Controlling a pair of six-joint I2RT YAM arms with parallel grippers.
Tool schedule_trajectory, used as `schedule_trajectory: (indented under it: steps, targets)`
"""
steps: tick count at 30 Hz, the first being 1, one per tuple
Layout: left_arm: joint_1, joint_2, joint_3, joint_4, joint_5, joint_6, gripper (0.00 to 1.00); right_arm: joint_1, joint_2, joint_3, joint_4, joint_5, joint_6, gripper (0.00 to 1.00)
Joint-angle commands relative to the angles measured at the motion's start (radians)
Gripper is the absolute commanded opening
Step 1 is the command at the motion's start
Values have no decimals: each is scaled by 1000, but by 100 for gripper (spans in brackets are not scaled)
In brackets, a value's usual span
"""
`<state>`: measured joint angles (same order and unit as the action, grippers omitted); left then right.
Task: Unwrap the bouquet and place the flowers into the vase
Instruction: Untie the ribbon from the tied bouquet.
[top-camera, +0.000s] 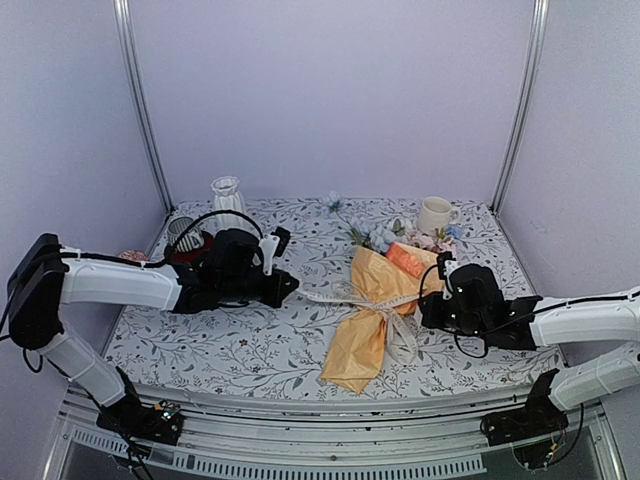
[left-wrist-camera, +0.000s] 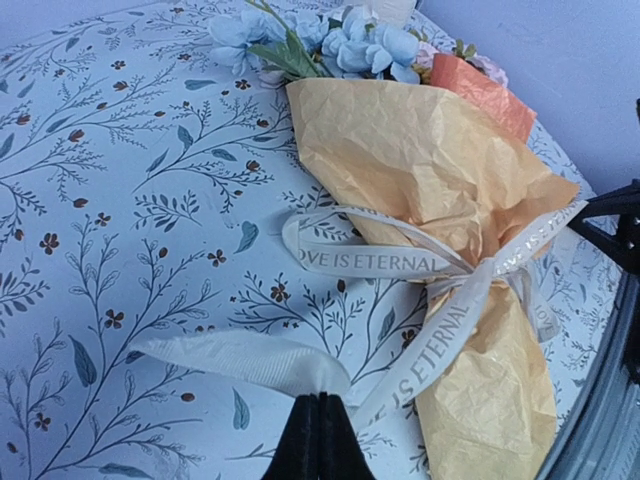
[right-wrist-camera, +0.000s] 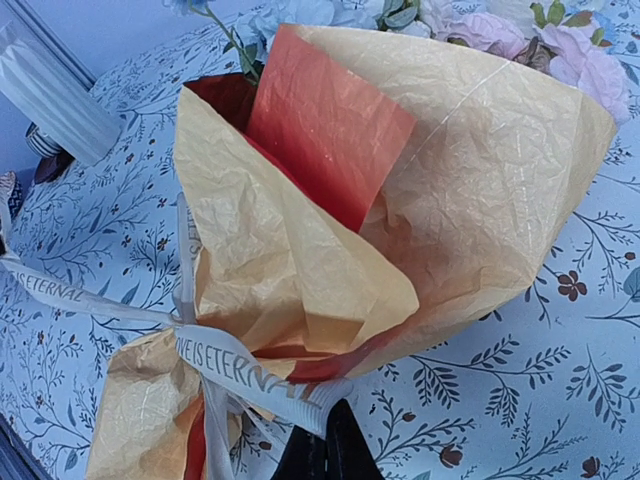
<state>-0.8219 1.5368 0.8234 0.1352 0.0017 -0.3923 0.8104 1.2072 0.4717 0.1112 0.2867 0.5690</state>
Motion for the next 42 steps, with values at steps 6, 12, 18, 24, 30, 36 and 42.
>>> schedule_trajectory:
  steps: [6, 12, 18, 24, 30, 36, 42]
  targets:
    - [-11, -78, -76, 70, -72, -23, 0, -2, -59, -15, -99, 113, 89, 3]
    - [-11, -115, -94, 67, -101, -19, 0, -4, -92, -26, -123, 141, 112, 4]
    - [-12, -131, -102, 64, -116, -15, 0, -3, -119, -27, -125, 139, 107, 4]
    - [-11, -122, -99, 56, -132, -13, 0, -3, -134, 20, -152, 114, 45, 4]
    - [-11, -118, -95, 41, -147, -12, 0, -3, -165, 67, -170, 59, -39, 4]
    - [-12, -111, -92, 38, -147, -11, 0, -2, -211, 115, -160, -36, -114, 4]
    - [-11, -109, -87, 34, -146, -10, 0, -3, -245, 151, -175, -71, -146, 4]
